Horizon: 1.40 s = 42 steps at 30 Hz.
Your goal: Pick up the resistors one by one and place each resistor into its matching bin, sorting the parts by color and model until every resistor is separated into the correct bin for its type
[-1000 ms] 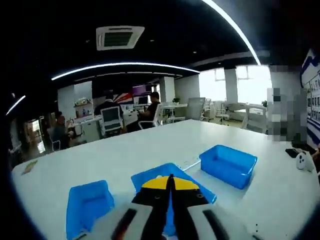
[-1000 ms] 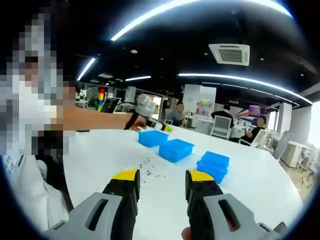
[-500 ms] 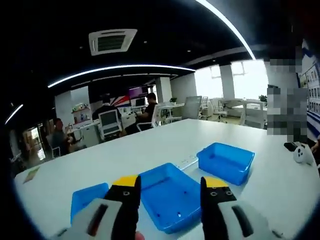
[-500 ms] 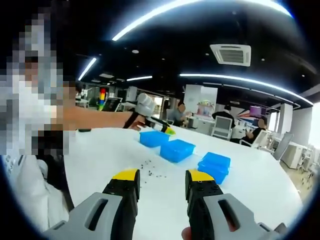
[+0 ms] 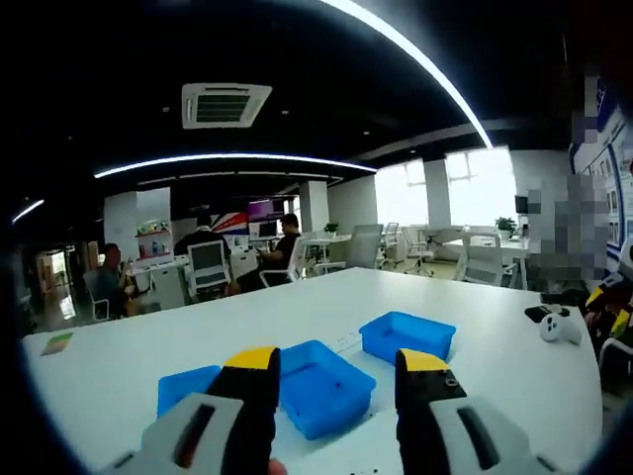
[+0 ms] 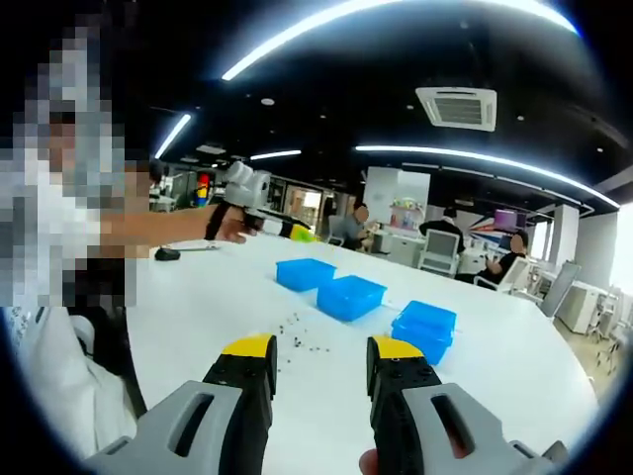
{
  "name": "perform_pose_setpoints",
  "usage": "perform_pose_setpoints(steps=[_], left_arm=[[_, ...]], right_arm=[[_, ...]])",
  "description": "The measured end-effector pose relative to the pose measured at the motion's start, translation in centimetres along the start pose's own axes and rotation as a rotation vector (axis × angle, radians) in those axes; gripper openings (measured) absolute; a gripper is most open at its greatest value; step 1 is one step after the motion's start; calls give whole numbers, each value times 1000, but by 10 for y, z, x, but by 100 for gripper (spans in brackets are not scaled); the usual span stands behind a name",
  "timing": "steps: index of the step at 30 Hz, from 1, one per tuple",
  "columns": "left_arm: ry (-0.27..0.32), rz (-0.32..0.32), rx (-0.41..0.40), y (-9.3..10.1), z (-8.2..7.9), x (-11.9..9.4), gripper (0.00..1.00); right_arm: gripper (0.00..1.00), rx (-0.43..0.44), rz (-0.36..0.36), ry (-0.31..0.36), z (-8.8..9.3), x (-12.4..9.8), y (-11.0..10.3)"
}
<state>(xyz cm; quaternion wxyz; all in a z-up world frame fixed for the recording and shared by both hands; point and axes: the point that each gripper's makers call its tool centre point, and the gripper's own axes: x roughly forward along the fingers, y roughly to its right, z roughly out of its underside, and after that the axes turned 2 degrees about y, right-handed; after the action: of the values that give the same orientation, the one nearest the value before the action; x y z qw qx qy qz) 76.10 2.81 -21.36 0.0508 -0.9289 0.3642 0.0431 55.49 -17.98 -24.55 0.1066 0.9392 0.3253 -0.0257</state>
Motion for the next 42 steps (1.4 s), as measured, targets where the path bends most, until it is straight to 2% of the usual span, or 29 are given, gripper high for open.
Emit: perform_pose_setpoints(steps=[4, 7, 9, 12, 16, 22, 25, 30, 35, 37, 39, 42], left_arm=[[47, 25, -22, 20, -4, -33, 48], [60, 39, -35, 35, 0, -57, 48], [101, 49, -63, 47, 1, -76, 48], [133, 10, -39, 49, 8, -100, 47], [152, -17, -50, 49, 17, -125, 44], [143, -9, -77, 61, 35, -152, 50], [161, -9, -115, 64, 38, -158, 50], [149, -5, -103, 63, 40, -154, 50], [148, 15, -110, 62, 31, -147, 50], [130, 26, -97, 63, 29, -142, 47], [66, 58, -40, 68, 33, -135, 40], [25, 84, 27, 73, 35, -127, 38]], right_arm=[[38, -1, 0, -1, -1, -1, 0], [38, -1, -2, -2, -2, -1, -2], [38, 0, -1, -4, -1, -1, -2], [38, 0, 1, -4, -2, -2, -2], [38, 1, 1, -7, -1, -3, -1], [38, 6, 2, -12, 0, -1, 1], [38, 7, 1, -13, 0, -1, 2], [38, 8, 1, -15, 2, 0, 2], [38, 8, 6, -13, 2, -1, 4], [38, 9, 6, -14, 2, -1, 5], [38, 9, 7, -14, 2, -1, 6], [38, 10, 7, -14, 2, -1, 6]])
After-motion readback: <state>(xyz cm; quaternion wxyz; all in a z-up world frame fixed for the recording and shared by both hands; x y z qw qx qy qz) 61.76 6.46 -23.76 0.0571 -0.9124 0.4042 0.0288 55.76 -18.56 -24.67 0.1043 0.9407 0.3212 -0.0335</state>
